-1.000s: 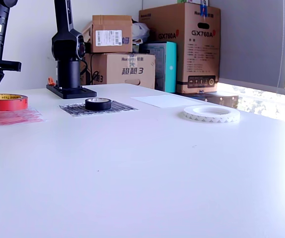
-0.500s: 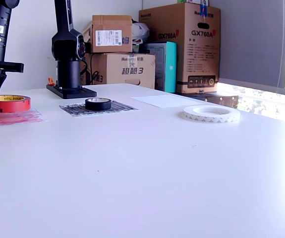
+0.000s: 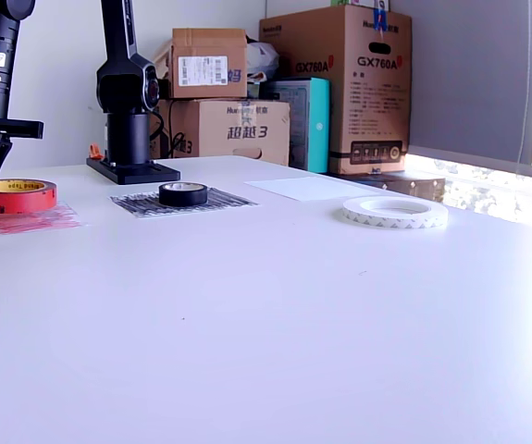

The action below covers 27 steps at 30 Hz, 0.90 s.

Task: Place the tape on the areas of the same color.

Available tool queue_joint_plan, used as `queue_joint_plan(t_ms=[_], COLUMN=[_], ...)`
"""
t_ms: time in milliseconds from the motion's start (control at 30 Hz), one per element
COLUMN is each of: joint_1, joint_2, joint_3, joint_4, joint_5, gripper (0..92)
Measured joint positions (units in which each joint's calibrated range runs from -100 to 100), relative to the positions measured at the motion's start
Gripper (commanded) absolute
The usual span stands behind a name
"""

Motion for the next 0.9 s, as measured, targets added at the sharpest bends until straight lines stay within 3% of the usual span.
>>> queue_joint_plan(t_ms=[300, 900], joint_1=[0.00, 0.89], joint_2=[0.00, -3.38], joint_3=[0.00, -0.92], joint_4=[0.00, 0.01], joint_5=[-0.14, -0.27], gripper=[38.6, 40.2])
